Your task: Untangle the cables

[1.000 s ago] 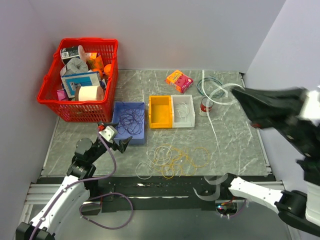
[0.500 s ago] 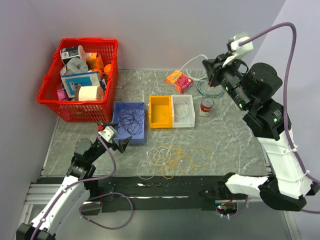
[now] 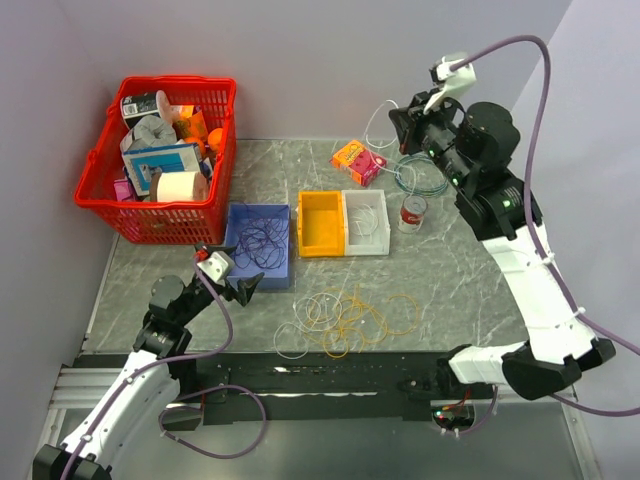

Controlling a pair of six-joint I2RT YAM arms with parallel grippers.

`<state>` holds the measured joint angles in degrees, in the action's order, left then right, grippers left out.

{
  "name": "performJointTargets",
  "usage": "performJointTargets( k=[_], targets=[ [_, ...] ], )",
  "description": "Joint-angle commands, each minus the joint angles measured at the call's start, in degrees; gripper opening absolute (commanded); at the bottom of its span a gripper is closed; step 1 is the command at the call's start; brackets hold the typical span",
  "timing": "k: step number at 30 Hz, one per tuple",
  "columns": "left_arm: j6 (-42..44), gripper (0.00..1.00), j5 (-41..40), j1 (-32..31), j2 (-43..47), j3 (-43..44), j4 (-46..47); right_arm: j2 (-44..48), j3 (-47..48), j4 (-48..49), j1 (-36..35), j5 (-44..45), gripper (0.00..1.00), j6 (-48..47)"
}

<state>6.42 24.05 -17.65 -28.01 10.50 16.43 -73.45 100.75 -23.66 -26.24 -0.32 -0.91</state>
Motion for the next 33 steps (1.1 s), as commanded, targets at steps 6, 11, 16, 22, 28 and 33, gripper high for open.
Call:
performJointTargets(
  k=[6,11,16,22,28,33],
  targets=[
    [0.2,0.99,-0.4,0.3,-0.6,-0.2,1.9,-1.3,1.5,3.0,1.4,-2.1,0.0,0.8],
    [0.6,0.99,-0.4,0.3,-0.4,-0.1,1.6,-3.6,6.2,2.3,1.2,-3.5,0.0,0.8],
    [0.7,0.99,-0.5,0.3,0.0,-0.2,1.7,-4.4,5.6,3.0,1.4,-2.5,0.0,0.8],
    [0.8,0.99,-0.6,0.3,-0.1,-0.1,1.4,-6.4,11.4,2.1,2.4,-1.6,0.0,0.0],
    [1.0,0.99,-0.6,0.5,-0.1,-0.3,1.8,-7.9,12.9,2.6,4.0,-2.0,0.0,-0.1],
    [1.1,0.99,-0.7,0.5,-0.2,-0.3,1.8,-8.0,8.9,3.6,4.7,-3.5,0.0,0.8]
  ],
)
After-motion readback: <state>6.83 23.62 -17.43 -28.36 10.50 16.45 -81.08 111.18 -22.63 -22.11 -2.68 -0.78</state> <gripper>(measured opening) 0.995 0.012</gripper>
